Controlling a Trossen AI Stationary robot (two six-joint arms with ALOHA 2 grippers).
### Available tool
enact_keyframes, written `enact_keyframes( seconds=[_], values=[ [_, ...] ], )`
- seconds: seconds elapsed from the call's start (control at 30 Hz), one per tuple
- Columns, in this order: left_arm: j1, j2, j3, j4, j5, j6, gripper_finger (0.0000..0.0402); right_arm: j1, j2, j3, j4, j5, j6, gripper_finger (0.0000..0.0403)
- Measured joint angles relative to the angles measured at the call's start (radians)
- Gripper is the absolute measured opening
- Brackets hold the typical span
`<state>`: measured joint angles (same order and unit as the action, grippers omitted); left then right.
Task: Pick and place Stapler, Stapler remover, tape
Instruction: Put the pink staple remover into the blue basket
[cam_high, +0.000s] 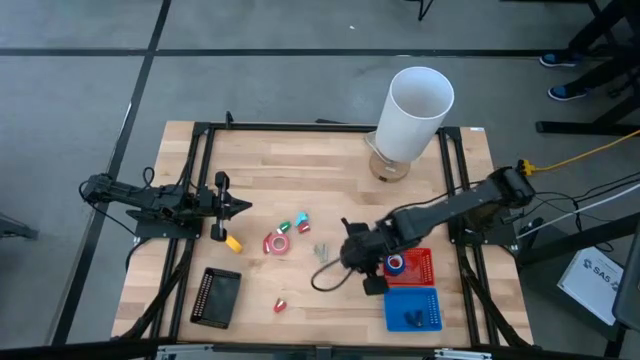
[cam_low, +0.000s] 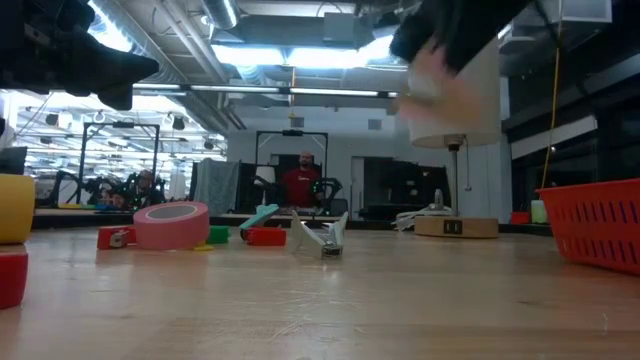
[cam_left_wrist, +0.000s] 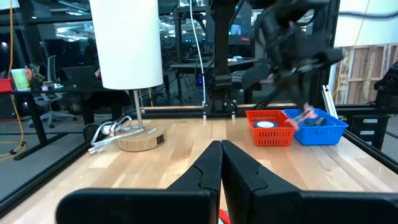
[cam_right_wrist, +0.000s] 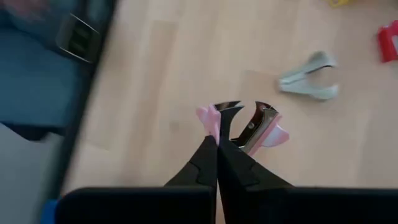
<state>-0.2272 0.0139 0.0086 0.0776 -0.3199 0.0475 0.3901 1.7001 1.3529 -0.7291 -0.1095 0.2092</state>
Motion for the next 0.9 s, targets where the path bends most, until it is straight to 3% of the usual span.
enact_keyframes(
  seconds=[0.4,0.6,0.9],
  values=[
    [0.0,0.0,0.0,0.0,0.0,0.0,0.0004,0.221,-0.138,0.001,-0.016,-0.025,0.689,0.0],
    [0.0,0.0,0.0,0.0,0.0,0.0,0.0004,0.292,-0.136,0.001,-0.142,-0.031,1.001,0.0],
    [0.0,0.0,0.0,0.0,0.0,0.0,0.0004,0.386,-0.13,0.0,-0.269,-0.051,1.317,0.0]
  ],
)
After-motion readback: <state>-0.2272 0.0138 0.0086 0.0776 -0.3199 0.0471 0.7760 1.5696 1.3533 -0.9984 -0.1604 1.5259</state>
